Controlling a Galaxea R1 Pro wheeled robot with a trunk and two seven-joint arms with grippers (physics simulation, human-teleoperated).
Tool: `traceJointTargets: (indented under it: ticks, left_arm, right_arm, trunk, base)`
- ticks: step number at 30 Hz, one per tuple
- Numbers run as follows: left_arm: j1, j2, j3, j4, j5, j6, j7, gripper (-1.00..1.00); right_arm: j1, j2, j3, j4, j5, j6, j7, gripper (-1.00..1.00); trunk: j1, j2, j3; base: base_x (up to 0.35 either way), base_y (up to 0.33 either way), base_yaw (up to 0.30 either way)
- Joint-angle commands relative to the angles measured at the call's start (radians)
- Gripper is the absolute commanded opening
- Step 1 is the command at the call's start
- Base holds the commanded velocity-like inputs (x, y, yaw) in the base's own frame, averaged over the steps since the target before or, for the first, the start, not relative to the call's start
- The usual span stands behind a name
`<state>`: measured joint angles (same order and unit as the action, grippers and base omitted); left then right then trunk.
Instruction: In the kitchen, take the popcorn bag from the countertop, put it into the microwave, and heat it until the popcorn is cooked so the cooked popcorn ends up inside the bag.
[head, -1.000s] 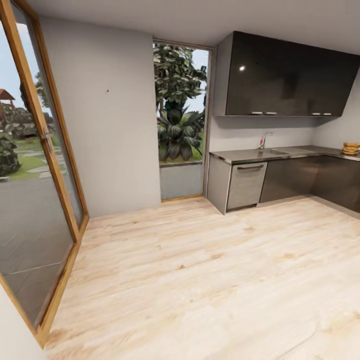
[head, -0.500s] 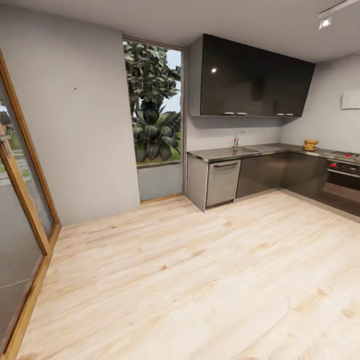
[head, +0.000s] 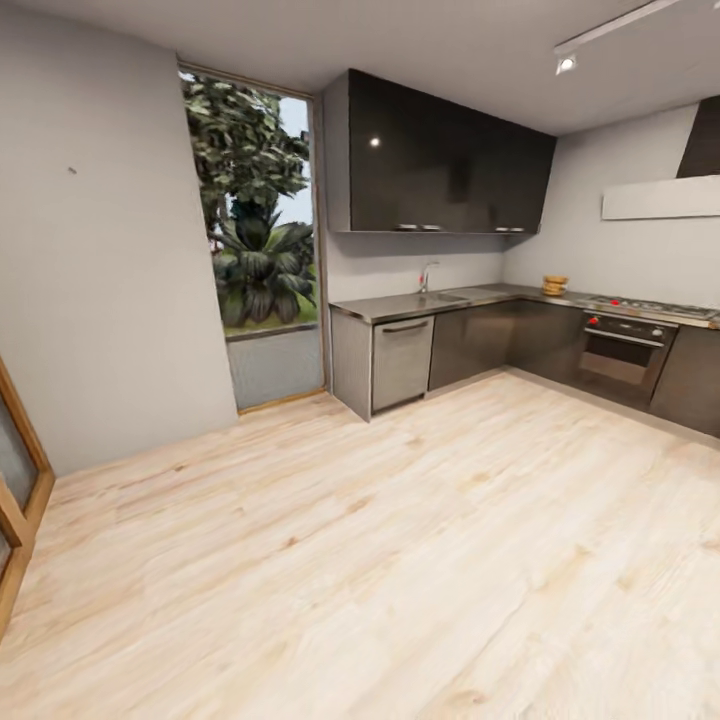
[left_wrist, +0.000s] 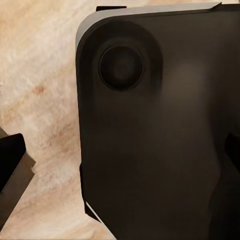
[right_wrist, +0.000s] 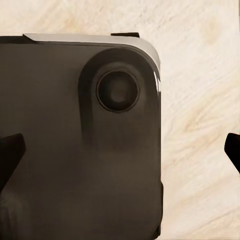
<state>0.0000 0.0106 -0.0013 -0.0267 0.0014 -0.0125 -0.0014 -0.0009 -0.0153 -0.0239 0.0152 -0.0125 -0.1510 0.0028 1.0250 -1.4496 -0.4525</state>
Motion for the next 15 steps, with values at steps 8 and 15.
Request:
traceJointTargets:
  ticks: [8, 15]
  left_arm:
    - [0.000, 0.000, 0.000, 0.000, 0.000, -0.001, 0.000, 1.00]
    - [0.000, 0.000, 0.000, 0.000, 0.000, -0.001, 0.000, 1.00]
  right_arm:
    - [-0.001, 0.000, -0.002, 0.002, -0.001, -0.005, 0.000, 1.00]
    - [-0.001, 0.000, -0.002, 0.002, -0.001, -0.005, 0.000, 1.00]
  trunk:
    - [0.000, 0.000, -0.001]
    - [0.000, 0.000, -0.001]
  base:
    - [0.000, 0.000, -0.295]
    - [0.000, 0.000, -0.296]
